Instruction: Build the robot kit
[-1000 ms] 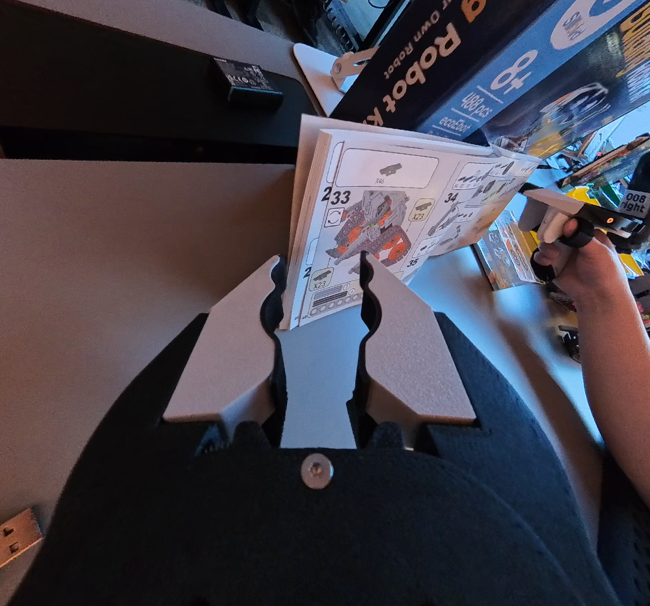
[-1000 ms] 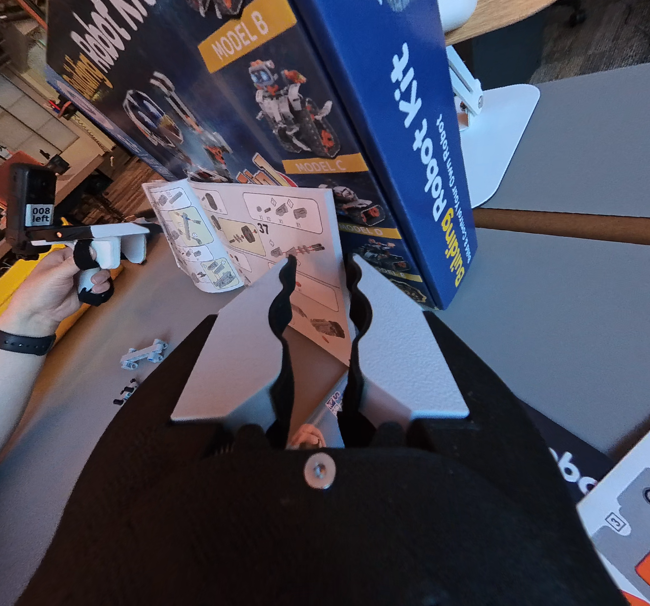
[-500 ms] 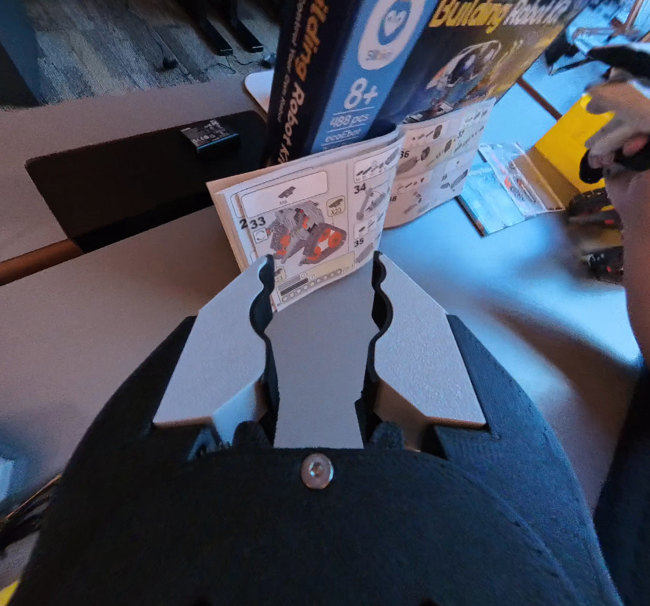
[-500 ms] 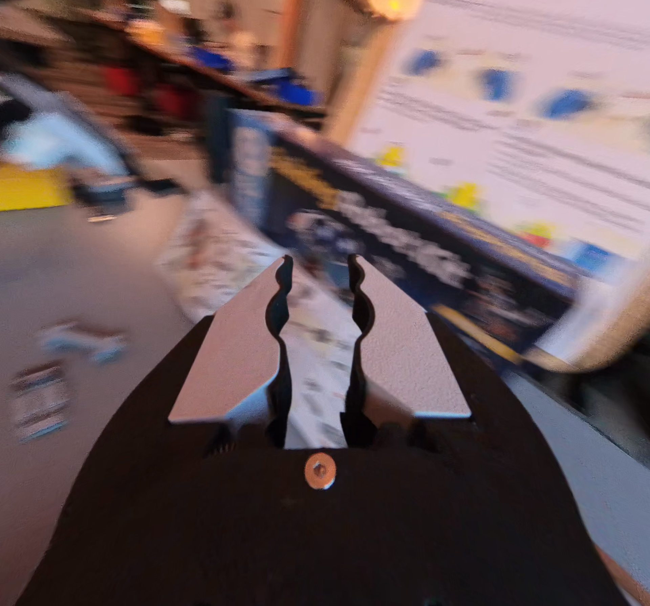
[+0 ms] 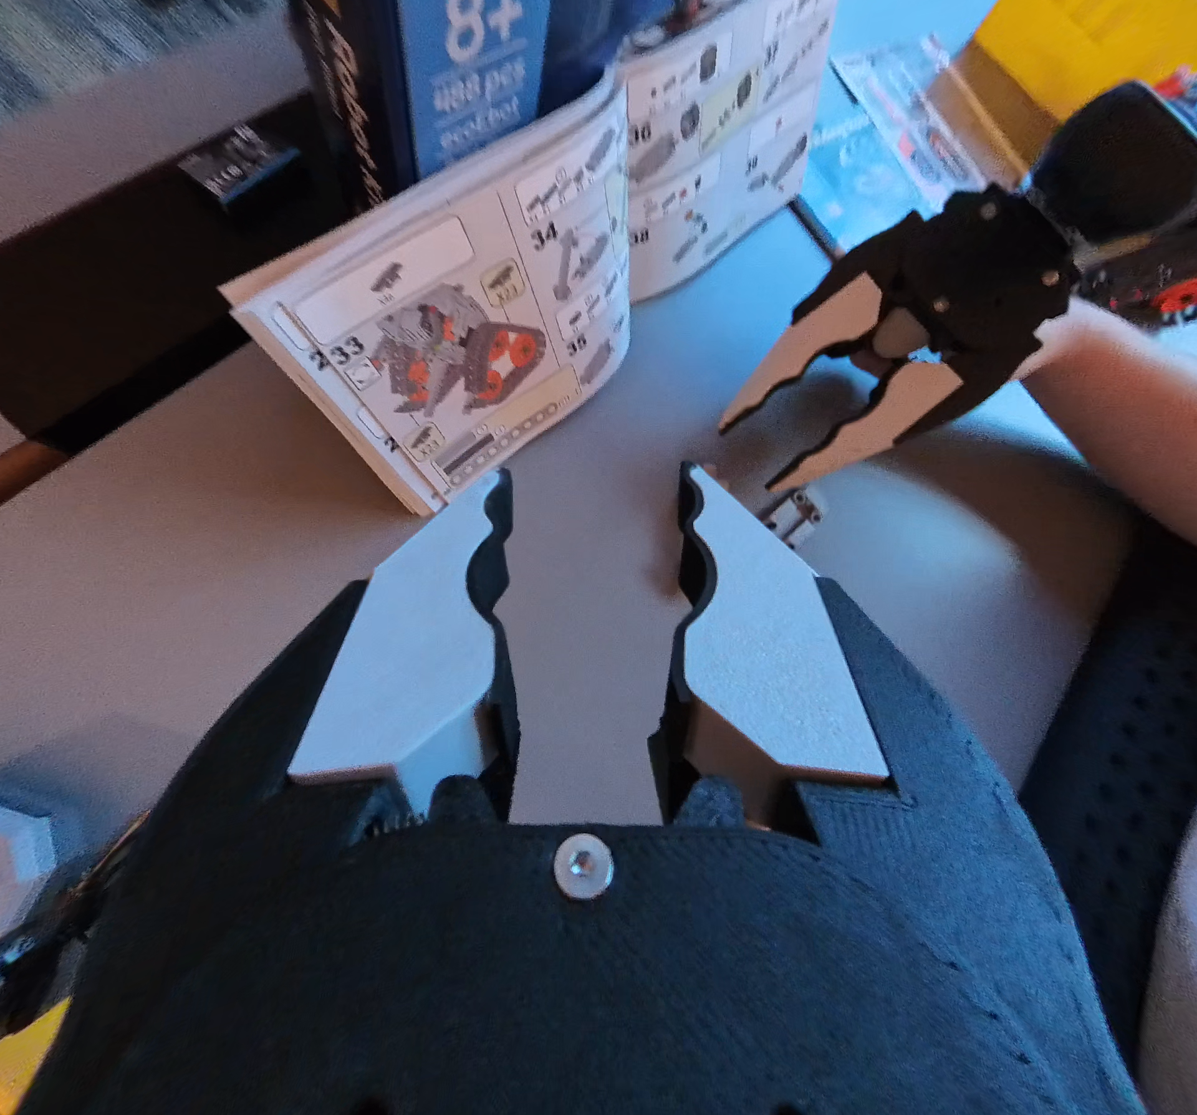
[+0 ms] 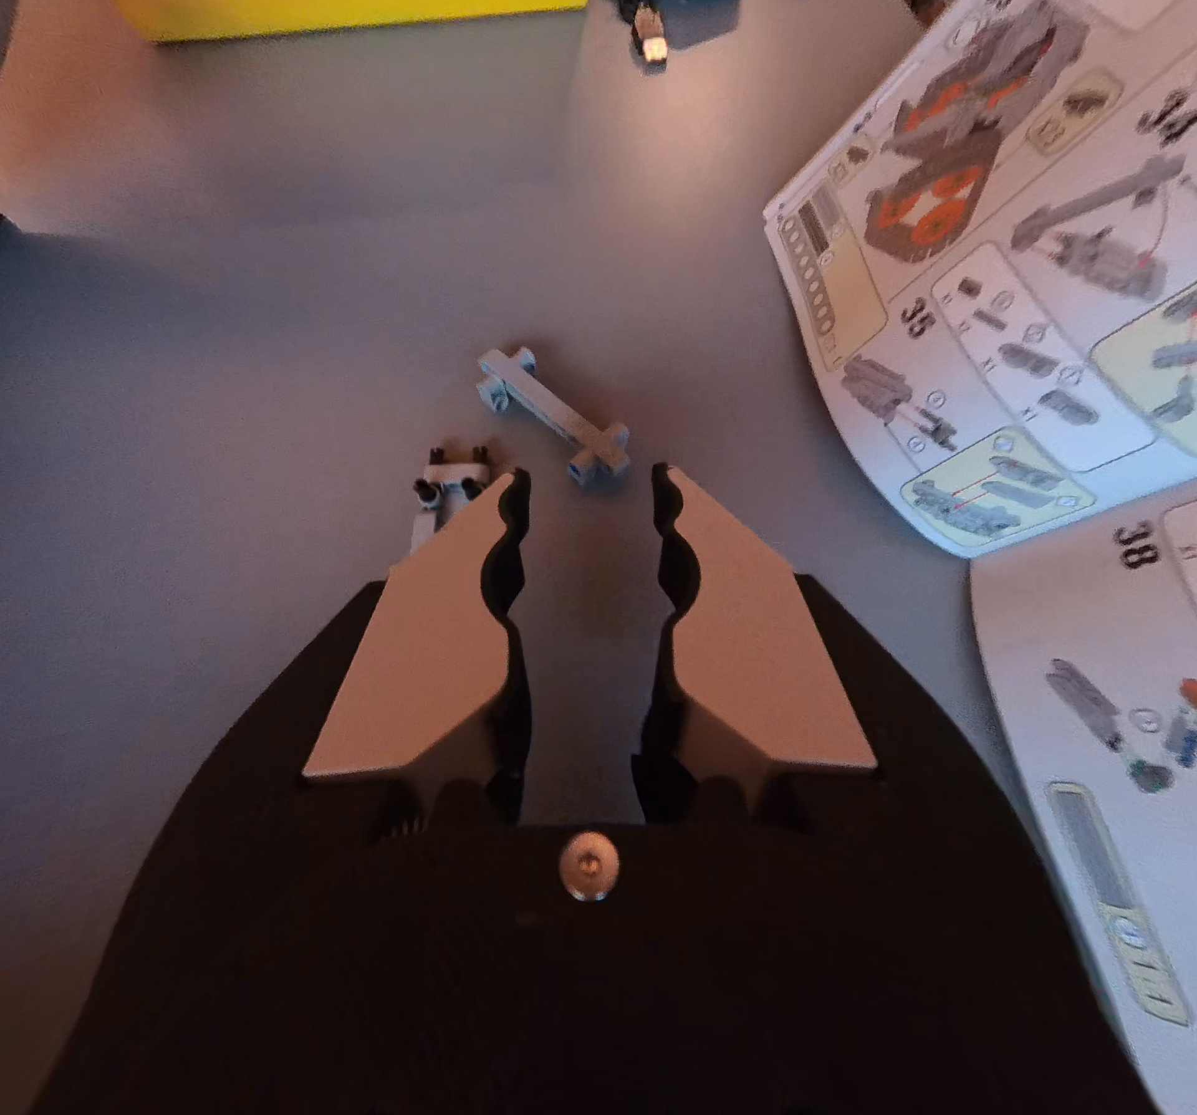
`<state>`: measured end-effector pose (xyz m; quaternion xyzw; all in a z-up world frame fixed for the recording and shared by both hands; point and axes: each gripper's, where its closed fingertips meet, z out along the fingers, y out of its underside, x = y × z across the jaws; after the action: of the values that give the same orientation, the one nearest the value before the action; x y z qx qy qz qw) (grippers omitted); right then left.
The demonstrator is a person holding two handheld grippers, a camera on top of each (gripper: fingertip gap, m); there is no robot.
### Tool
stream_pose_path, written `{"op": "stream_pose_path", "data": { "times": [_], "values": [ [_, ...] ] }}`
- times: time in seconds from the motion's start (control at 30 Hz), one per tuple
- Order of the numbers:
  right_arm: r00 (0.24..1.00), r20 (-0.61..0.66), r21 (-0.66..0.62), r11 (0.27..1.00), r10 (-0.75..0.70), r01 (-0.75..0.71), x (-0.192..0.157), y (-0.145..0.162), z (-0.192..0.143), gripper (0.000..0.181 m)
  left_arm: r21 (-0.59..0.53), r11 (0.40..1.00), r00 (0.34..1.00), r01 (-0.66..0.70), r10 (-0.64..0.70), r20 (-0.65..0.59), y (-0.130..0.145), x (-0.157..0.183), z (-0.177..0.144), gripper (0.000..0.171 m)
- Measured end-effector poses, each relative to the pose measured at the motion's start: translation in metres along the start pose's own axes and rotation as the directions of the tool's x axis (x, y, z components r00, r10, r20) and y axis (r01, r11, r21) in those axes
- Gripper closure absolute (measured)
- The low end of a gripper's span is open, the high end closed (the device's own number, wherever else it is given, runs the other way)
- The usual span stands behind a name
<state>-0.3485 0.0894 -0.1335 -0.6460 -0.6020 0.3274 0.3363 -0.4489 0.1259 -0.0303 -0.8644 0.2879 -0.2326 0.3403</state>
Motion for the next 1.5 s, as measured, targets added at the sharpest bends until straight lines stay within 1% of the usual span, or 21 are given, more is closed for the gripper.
{"op": "stream_pose_path", "data": {
  "times": [0.1,0.2,0.27,0.33,0.4,0.53,0.6,0.67,0.77,0.83,0.9,0.93,0.97,1.0,1.03,1.1,1.17,1.23,1.3,1.4,1.5],
  "values": [
    [0.998,0.036,-0.061,0.997,0.058,-0.055,-0.001,0.016,0.004,0.144,-0.106,0.994,0.998,-0.023,0.017,-0.053,0.02,0.007,0.014,0.135],
    [0.998,0.051,-0.058,0.998,0.043,-0.04,-0.001,0.015,-0.004,0.143,-0.209,0.978,0.992,-0.027,0.0,-0.129,0.039,0.017,0.03,0.138],
    [0.999,0.027,-0.036,0.998,0.045,-0.044,0.005,0.011,-0.011,0.143,-0.233,0.972,0.987,-0.035,-0.003,-0.16,0.043,0.022,0.043,0.137],
    [0.998,0.006,-0.017,0.998,0.055,-0.055,0.012,0.01,-0.017,0.143,-0.267,0.963,0.984,-0.041,-0.008,-0.18,0.048,0.029,0.056,0.131],
    [0.998,-0.012,-0.013,0.998,0.062,-0.062,0.017,0.011,-0.02,0.142,-0.334,0.941,0.983,-0.055,-0.008,-0.183,0.058,0.035,0.07,0.128],
    [0.998,-0.04,-0.009,0.999,0.051,-0.051,0.022,0.012,-0.022,0.143,-0.463,0.877,0.987,-0.13,0.07,-0.144,0.079,0.041,0.089,0.124],
    [0.998,-0.045,0.004,0.999,0.043,-0.043,0.023,0.009,-0.023,0.143,-0.488,0.858,0.984,-0.161,0.099,-0.149,0.082,0.047,0.095,0.122],
    [0.998,-0.047,-0.002,0.999,0.041,-0.041,0.024,0.01,-0.024,0.143,-0.496,0.847,0.979,-0.191,0.129,-0.156,0.083,0.052,0.1,0.125],
    [0.999,-0.031,-0.034,0.999,0.038,-0.039,0.021,0.015,-0.023,0.143,-0.562,0.799,0.977,-0.214,0.167,-0.134,0.096,0.049,0.103,0.122],
    [0.999,-0.038,-0.048,0.998,0.026,-0.028,0.022,0.016,-0.023,0.143,-0.567,0.791,0.973,-0.232,0.195,-0.126,0.097,0.048,0.106,0.125],
    [0.999,-0.038,-0.05,0.999,0.017,-0.019,0.021,0.015,-0.024,0.144,-0.568,0.786,0.97,-0.244,0.208,-0.129,0.098,0.049,0.107,0.133],
    [0.999,-0.041,-0.046,0.999,0.014,-0.015,0.022,0.014,-0.025,0.144,-0.572,0.78,0.967,-0.254,0.226,-0.121,0.099,0.047,0.107,0.142],
    [0.999,-0.043,-0.042,0.999,0.011,-0.013,0.022,0.012,-0.026,0.144,-0.578,0.772,0.962,-0.265,0.247,-0.112,0.1,0.044,0.107,0.16],
    [0.999,-0.043,-0.036,0.999,0.012,-0.013,0.022,0.011,-0.027,0.144,-0.579,0.767,0.958,-0.277,0.264,-0.109,0.1,0.042,0.106,0.166],
    [0.999,-0.043,-0.031,0.999,0.013,-0.015,0.022,0.01,-0.027,0.144,-0.581,0.764,0.956,-0.282,0.276,-0.101,0.101,0.039,0.106,0.166],
    [0.999,-0.046,-0.017,1.0,0.015,-0.016,0.023,0.007,-0.029,0.144,-0.57,0.777,0.958,-0.267,0.281,-0.066,0.097,0.031,0.104,0.166],
    [0.999,-0.045,0.005,1.0,0.023,-0.022,0.023,0.004,-0.03,0.145,-0.502,0.831,0.97,-0.241,0.218,-0.107,0.087,0.036,0.099,0.166],
    [0.998,-0.036,0.04,0.998,0.043,-0.042,0.023,-0.002,-0.03,0.144,-0.39,0.896,0.974,-0.213,0.166,-0.152,0.066,0.043,0.089,0.166],
    [0.997,-0.001,0.099,0.992,0.073,-0.073,0.02,-0.013,-0.031,0.144,-0.25,0.947,0.965,-0.203,0.151,-0.214,0.043,0.053,0.076,0.166],
    [0.986,0.083,0.208,0.965,0.144,-0.158,0.014,-0.033,-0.037,0.143,-0.093,0.972,0.931,-0.217,0.177,-0.321,0.019,0.073,0.055,0.166],
    [0.969,0.171,0.271,0.937,0.178,-0.22,0.005,-0.05,-0.045,0.142,-0.025,0.971,0.91,-0.239,0.215,-0.354,0.01,0.083,0.045,0.166]
  ]
}}
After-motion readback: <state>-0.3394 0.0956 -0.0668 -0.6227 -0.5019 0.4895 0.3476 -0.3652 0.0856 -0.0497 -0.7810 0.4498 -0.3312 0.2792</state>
